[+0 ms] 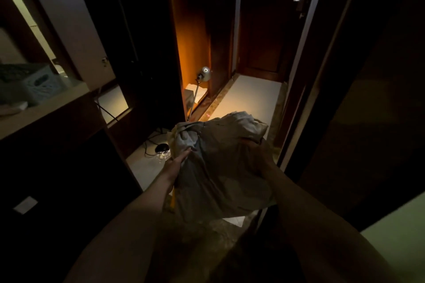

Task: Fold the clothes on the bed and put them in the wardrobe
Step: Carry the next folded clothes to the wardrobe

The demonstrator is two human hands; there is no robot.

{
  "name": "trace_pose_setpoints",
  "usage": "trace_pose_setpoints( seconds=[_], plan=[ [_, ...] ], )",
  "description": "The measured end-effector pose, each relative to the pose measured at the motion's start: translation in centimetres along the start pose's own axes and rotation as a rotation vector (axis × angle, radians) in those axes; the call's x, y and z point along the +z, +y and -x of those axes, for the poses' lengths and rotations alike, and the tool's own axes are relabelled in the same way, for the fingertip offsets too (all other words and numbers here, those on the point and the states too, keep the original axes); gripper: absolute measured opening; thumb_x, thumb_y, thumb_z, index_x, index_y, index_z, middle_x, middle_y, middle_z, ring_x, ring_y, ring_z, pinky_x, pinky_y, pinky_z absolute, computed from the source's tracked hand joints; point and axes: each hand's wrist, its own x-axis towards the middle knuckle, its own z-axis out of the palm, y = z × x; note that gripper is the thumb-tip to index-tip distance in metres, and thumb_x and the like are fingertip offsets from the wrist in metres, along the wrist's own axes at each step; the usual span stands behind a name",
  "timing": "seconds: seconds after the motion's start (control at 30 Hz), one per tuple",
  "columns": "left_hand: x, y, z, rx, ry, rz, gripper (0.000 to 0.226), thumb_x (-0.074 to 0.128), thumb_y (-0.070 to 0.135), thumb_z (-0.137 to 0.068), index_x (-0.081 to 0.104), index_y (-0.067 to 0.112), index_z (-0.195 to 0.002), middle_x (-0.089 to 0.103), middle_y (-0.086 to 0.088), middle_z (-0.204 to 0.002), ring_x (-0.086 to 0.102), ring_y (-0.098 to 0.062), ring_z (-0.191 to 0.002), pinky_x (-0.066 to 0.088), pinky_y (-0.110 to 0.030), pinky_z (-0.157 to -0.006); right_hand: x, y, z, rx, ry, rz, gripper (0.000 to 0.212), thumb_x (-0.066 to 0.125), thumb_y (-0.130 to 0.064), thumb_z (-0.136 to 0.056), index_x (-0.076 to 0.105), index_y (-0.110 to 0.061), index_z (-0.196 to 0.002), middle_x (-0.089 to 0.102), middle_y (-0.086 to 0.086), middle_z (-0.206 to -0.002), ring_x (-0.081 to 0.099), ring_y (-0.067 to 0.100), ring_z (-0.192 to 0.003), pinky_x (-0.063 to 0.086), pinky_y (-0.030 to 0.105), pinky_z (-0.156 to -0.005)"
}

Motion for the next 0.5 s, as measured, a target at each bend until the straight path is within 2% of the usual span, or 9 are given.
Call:
trace_pose_setpoints(
  seconds=[0.1, 0.17, 0.27, 0.3, 0.4, 0.47, 0.5],
  plan=[
    [-0.1, 0.4, -2.4, -0.025, 0.009, 0.016, 0.097, 0.074, 0.070, -0.057, 0.051, 0.018, -0.137, 0.057, -0.009, -0.130, 0.056, -0.027, -0.111, 0.045, -0.041, -0.098, 0.7, -0.1, -3.1, 0.033, 0.038, 0.019, 0.037, 0.055, -0.023, -0.098, 0.050, -0.002, -0.128, 0.055, 0.011, -0.112, 0.053, 0.023, -0.102, 0.040, 0.031, -0.084],
    [-0.2, 0.8, -4.5, -0.039, 0.000, 0.025, 0.101, 0.074, 0.072, -0.051, 0.053, 0.018, -0.133, 0.061, -0.006, -0.121, 0.059, -0.026, -0.108, 0.047, -0.041, -0.096, 1.2, -0.3, -5.2, 0.073, 0.041, -0.036, 0.043, 0.058, -0.022, -0.096, 0.048, 0.000, -0.132, 0.055, 0.012, -0.113, 0.052, 0.023, -0.101, 0.040, 0.031, -0.084],
    [0.0, 1.8, -8.0, -0.026, -0.042, 0.037, 0.080, 0.076, 0.064, -0.062, 0.057, 0.019, -0.125, 0.065, 0.001, -0.106, 0.062, -0.021, -0.099, 0.049, -0.033, -0.078, 2.2, -0.3, -8.7, 0.106, 0.019, -0.029, 0.051, 0.061, -0.023, -0.094, 0.045, 0.001, -0.136, 0.053, 0.008, -0.117, 0.052, 0.028, -0.111, 0.040, 0.031, -0.088],
    [0.0, 2.2, -9.4, -0.028, -0.053, 0.041, 0.072, 0.076, 0.060, -0.064, 0.058, 0.020, -0.122, 0.066, 0.001, -0.104, 0.063, -0.021, -0.098, 0.049, -0.032, -0.077, 2.5, -0.3, -10.0, 0.107, 0.012, -0.022, 0.051, 0.061, -0.023, -0.094, 0.045, 0.000, -0.136, 0.054, 0.008, -0.117, 0.053, 0.027, -0.109, 0.041, 0.031, -0.088],
    [-0.1, 3.6, -13.9, -0.060, -0.074, 0.018, 0.061, 0.077, 0.061, -0.065, 0.063, 0.021, -0.109, 0.069, -0.005, -0.105, 0.065, -0.026, -0.100, 0.051, -0.040, -0.091, 3.6, -0.2, -13.6, 0.115, 0.027, -0.077, 0.036, 0.060, -0.022, -0.094, 0.053, -0.005, -0.124, 0.056, 0.004, -0.107, 0.056, 0.016, -0.090, 0.046, 0.029, -0.080],
    [-0.6, 4.6, -17.5, -0.068, -0.088, -0.007, 0.071, 0.078, 0.067, -0.059, 0.065, 0.019, -0.110, 0.072, -0.007, -0.106, 0.067, -0.028, -0.100, 0.050, -0.045, -0.096, 4.7, -0.4, -15.7, 0.137, 0.052, -0.106, 0.016, 0.060, -0.025, -0.093, 0.056, -0.017, -0.105, 0.058, 0.007, -0.108, 0.057, 0.016, -0.089, 0.047, 0.032, -0.079],
    [-0.8, 5.2, -19.3, -0.073, -0.098, -0.011, 0.081, 0.080, 0.070, -0.053, 0.065, 0.019, -0.114, 0.072, -0.008, -0.107, 0.068, -0.029, -0.100, 0.050, -0.046, -0.097, 5.2, -0.7, -16.8, 0.137, 0.067, -0.115, 0.014, 0.060, -0.026, -0.092, 0.055, -0.019, -0.104, 0.058, 0.010, -0.112, 0.058, 0.020, -0.094, 0.049, 0.035, -0.083]
  ],
)
